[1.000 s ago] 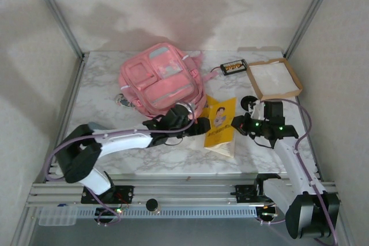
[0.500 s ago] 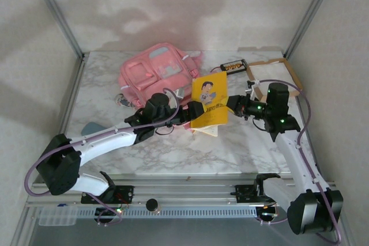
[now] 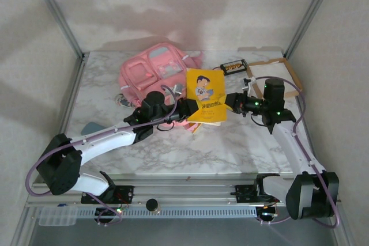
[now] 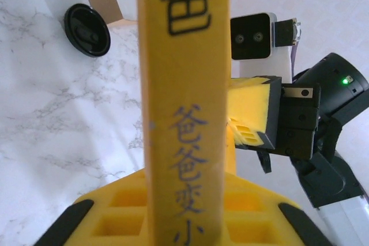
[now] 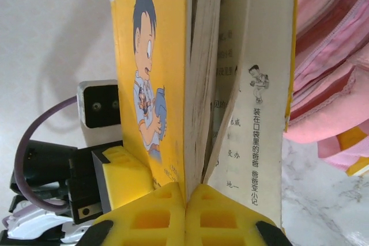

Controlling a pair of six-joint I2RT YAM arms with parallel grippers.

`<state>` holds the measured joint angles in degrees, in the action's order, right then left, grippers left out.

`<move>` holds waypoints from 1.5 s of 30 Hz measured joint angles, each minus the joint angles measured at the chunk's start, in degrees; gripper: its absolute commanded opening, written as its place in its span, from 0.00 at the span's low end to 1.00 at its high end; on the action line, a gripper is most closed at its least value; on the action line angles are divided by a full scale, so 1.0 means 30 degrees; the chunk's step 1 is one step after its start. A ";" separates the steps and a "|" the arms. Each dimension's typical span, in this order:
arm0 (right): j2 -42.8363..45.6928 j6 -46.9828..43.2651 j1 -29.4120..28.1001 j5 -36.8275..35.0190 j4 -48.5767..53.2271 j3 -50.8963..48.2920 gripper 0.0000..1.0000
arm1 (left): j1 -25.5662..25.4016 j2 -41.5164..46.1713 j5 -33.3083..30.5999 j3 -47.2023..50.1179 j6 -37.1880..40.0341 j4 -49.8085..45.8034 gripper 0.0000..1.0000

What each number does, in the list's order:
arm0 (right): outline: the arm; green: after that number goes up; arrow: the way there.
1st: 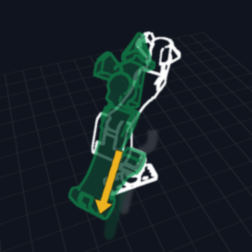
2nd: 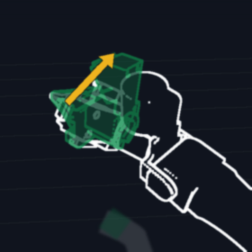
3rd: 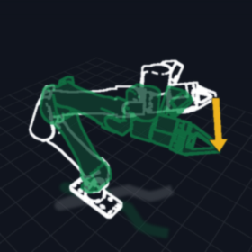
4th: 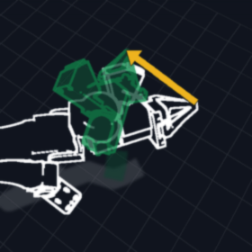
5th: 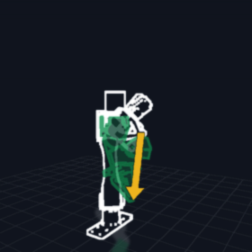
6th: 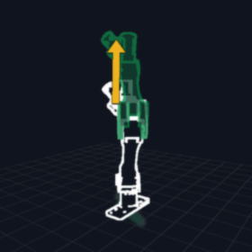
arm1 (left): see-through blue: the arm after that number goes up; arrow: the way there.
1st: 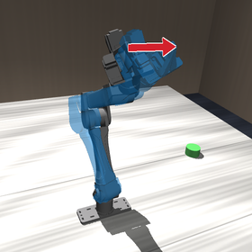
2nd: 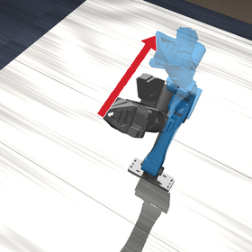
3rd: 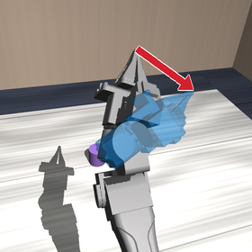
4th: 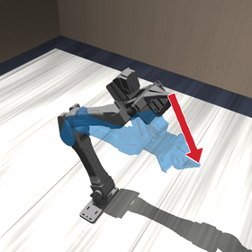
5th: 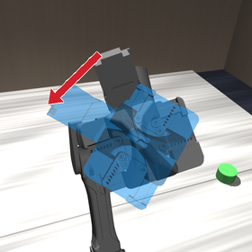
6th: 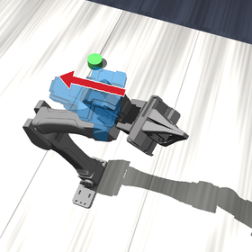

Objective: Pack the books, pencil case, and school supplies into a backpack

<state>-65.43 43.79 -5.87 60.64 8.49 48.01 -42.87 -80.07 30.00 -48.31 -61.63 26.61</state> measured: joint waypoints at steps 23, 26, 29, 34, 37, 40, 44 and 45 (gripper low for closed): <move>0.1741 0.5639 -0.0721 0.1188 -0.6623 -0.2688 0.51 | -0.0051 -0.0969 0.0117 -0.0036 -0.1632 0.3126 0.00; 0.1814 0.5632 -0.0627 0.1005 -0.6528 -0.2667 0.29 | -0.0058 -0.0962 -0.0357 -0.0408 -0.0794 0.1974 0.00; 0.1814 0.5107 -0.0612 0.0525 -0.5697 -0.2659 0.00 | -0.0058 -0.0940 -0.0474 -0.0583 -0.0299 0.1588 0.00; 0.1807 0.4510 -0.0328 0.0321 -0.4845 -0.2616 0.00 | -0.0051 -0.0933 -0.0568 -0.1596 0.1362 -0.0539 0.41; 0.1770 0.3264 0.0415 -0.0036 -0.3104 -0.2004 0.00 | 0.0175 -0.0940 -0.1545 -0.3206 0.4291 -0.4044 0.55; 0.1588 0.1705 0.1253 -0.1064 -0.0969 -0.1086 0.00 | 0.0699 -0.0969 -0.3279 -0.5268 0.8043 -0.7876 0.66; 0.1311 0.0189 0.1887 -0.2025 0.0867 -0.0634 0.00 | 0.1268 -0.2055 -0.5501 -0.8247 1.2779 -1.2386 0.68; 0.1231 -0.0153 0.1967 -0.2310 0.1282 -0.0619 0.00 | 0.1326 -0.2572 -0.5923 -0.8801 1.3828 -1.3180 0.67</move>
<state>-61.73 43.33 0.03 53.71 12.34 46.15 -38.89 -87.79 12.23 -74.72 -20.14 -12.93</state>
